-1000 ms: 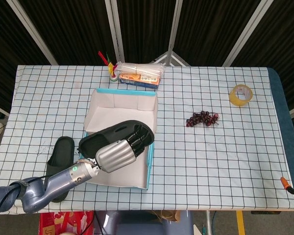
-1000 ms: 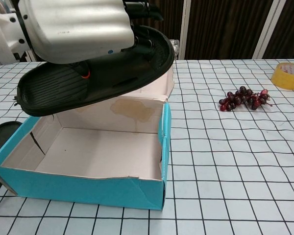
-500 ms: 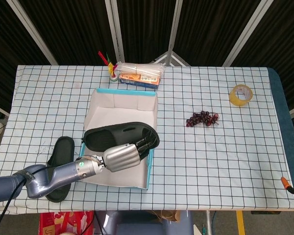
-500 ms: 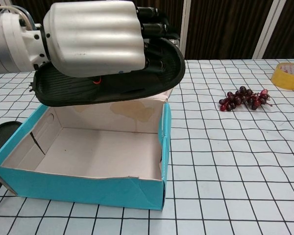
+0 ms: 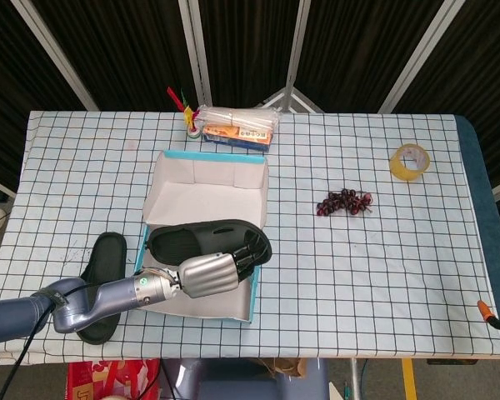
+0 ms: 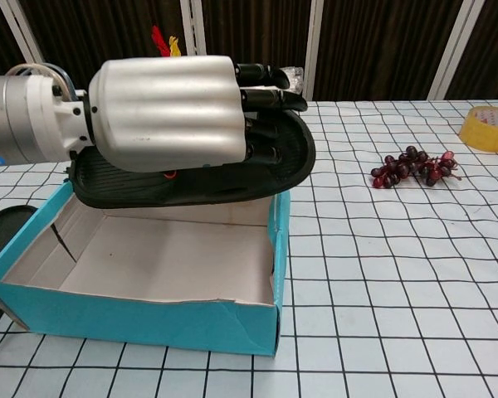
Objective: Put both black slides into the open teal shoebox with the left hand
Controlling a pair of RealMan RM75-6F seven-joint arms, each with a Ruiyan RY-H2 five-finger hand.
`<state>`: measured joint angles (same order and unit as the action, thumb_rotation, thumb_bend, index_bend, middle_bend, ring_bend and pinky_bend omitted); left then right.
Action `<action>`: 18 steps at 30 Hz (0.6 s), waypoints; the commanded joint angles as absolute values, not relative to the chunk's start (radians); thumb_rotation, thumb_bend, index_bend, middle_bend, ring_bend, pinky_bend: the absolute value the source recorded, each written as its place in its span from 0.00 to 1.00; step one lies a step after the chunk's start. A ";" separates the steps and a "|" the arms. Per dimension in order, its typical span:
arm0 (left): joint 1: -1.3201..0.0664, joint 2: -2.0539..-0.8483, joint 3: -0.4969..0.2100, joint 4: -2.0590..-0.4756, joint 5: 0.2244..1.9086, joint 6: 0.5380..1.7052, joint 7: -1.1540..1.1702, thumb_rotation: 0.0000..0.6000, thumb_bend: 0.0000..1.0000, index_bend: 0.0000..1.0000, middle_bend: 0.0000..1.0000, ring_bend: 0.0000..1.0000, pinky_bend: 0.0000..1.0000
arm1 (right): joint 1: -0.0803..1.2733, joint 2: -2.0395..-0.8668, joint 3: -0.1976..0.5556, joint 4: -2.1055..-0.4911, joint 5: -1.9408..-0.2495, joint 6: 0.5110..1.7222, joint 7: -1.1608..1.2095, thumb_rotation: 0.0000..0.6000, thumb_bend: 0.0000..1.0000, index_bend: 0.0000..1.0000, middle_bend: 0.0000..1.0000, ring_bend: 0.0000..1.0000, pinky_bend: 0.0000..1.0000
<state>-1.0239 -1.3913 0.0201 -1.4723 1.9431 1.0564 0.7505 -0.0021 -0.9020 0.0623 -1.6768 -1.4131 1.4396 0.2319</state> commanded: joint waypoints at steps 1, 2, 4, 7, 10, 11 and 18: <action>-1.020 -1.404 0.027 -1.454 1.954 1.062 0.733 1.00 0.40 0.59 0.53 0.10 0.15 | -0.002 -0.902 0.063 -1.677 -1.412 1.440 0.231 1.00 0.31 0.03 0.12 0.19 0.13; -1.018 -1.408 0.029 -1.448 1.956 1.063 0.726 1.00 0.40 0.59 0.53 0.10 0.15 | -0.002 -0.903 0.063 -1.677 -1.412 1.440 0.229 1.00 0.31 0.03 0.11 0.19 0.13; -1.014 -1.416 0.034 -1.435 1.958 1.062 0.713 1.00 0.40 0.59 0.53 0.10 0.15 | -0.002 -0.903 0.063 -1.677 -1.411 1.440 0.229 1.00 0.31 0.03 0.12 0.19 0.13; -1.009 -1.428 0.041 -1.412 1.967 1.063 0.698 1.00 0.40 0.59 0.53 0.10 0.15 | -0.002 -0.903 0.064 -1.677 -1.410 1.439 0.228 1.00 0.31 0.03 0.12 0.19 0.13; -0.999 -1.457 0.042 -1.381 1.965 1.072 0.676 1.00 0.40 0.59 0.53 0.10 0.15 | -0.002 -0.904 0.065 -1.678 -1.407 1.439 0.226 1.00 0.31 0.03 0.11 0.19 0.13; -0.998 -1.463 0.042 -1.373 1.966 1.074 0.671 1.00 0.40 0.59 0.53 0.10 0.15 | -0.003 -0.904 0.065 -1.678 -1.407 1.439 0.226 1.00 0.31 0.03 0.12 0.19 0.13; -0.991 -1.497 0.044 -1.332 1.968 1.079 0.639 1.00 0.38 0.59 0.52 0.10 0.15 | -0.002 -0.904 0.066 -1.676 -1.402 1.436 0.226 1.00 0.31 0.03 0.12 0.19 0.13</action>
<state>-0.9928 -1.4925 0.0431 -1.3362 1.9679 1.0779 0.6432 -0.0022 -0.9040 0.0661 -1.6763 -1.4020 1.4361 0.2259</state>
